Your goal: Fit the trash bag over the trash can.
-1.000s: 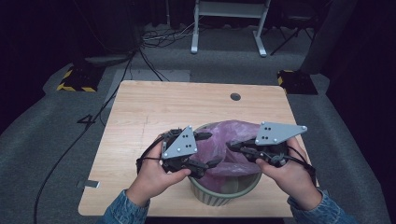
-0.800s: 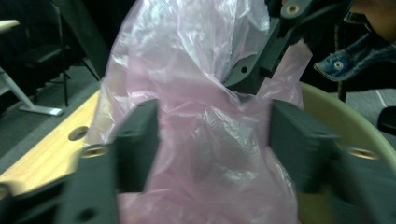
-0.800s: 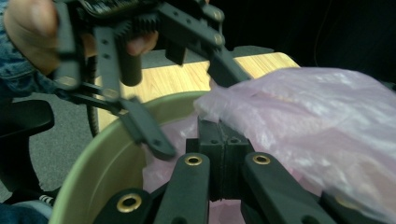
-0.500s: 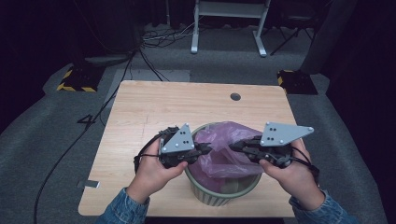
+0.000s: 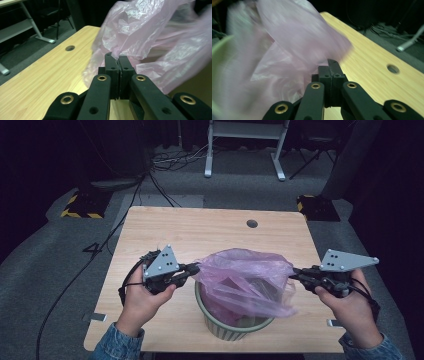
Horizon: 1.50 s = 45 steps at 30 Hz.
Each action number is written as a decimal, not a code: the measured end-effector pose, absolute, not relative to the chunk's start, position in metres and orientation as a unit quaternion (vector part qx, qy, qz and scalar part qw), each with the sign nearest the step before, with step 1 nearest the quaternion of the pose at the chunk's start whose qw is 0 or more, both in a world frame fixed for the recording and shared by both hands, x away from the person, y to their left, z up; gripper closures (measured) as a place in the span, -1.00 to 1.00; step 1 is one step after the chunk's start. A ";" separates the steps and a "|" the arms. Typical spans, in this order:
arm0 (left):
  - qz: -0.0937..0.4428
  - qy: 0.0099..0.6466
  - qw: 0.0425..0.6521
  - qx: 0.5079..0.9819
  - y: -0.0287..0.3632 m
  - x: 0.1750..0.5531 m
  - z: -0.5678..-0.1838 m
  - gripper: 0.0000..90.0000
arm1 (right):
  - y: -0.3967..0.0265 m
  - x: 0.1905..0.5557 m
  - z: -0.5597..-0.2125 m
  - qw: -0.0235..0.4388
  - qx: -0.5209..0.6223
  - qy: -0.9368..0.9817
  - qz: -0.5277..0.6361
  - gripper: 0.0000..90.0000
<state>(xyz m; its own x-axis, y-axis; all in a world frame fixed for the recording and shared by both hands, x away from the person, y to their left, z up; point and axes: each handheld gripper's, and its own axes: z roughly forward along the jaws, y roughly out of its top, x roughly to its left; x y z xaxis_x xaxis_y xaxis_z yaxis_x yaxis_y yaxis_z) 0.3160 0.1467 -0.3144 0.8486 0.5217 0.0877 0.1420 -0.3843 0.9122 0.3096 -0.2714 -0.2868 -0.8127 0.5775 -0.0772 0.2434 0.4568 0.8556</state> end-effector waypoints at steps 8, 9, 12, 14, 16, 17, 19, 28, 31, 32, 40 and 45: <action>0.197 0.237 0.512 0.802 0.169 0.317 -0.320 0.98 | -0.303 0.305 -0.308 0.165 0.293 0.847 0.413 1.00; 0.197 0.239 0.513 0.801 0.170 0.317 -0.320 0.98 | -0.305 0.303 -0.310 0.164 0.295 0.849 0.407 1.00; 0.195 0.234 0.515 0.801 0.169 0.317 -0.322 0.95 | -0.307 0.297 -0.311 0.159 0.283 0.852 0.411 0.84; 0.194 0.225 0.520 0.801 0.165 0.316 -0.322 0.84 | -0.304 0.293 -0.308 0.180 0.259 0.849 0.423 0.34; 0.196 0.217 0.525 0.799 0.161 0.315 -0.321 0.72 | -0.300 0.289 -0.304 0.196 0.240 0.847 0.432 0.09; 0.200 0.215 0.527 0.798 0.160 0.314 -0.320 0.60 | -0.298 0.287 -0.301 0.199 0.230 0.845 0.440 -0.01; 0.203 0.214 0.529 0.796 0.157 0.313 -0.319 0.42 | -0.295 0.283 -0.296 0.199 0.211 0.843 0.452 -0.12; 0.193 0.205 0.528 0.801 0.145 0.314 -0.320 0.05 | -0.282 0.262 -0.287 0.171 0.160 0.858 0.456 -0.30; 0.191 0.202 0.528 0.802 0.139 0.316 -0.321 -0.03 | -0.279 0.257 -0.280 0.175 0.151 0.851 0.471 -0.33; 0.192 0.202 0.525 0.804 0.136 0.317 -0.321 -0.02 | -0.278 0.257 -0.278 0.178 0.149 0.849 0.475 -0.33; 0.195 0.207 0.518 0.807 0.135 0.318 -0.319 0.43 | -0.276 0.258 -0.255 0.217 0.166 0.821 0.502 -0.41; 0.194 0.204 0.517 0.808 0.132 0.318 -0.318 0.67 | -0.263 0.263 -0.244 0.244 0.175 0.808 0.507 -0.41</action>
<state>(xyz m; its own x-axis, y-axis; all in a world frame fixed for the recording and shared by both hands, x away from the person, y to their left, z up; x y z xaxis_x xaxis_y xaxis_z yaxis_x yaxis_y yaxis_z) 0.3184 0.1317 -0.3177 0.8415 0.5302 0.1035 0.1278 -0.3816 0.9154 0.2631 -0.2626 -0.2439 -0.8204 0.5291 -0.2167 0.0351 0.4249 0.9046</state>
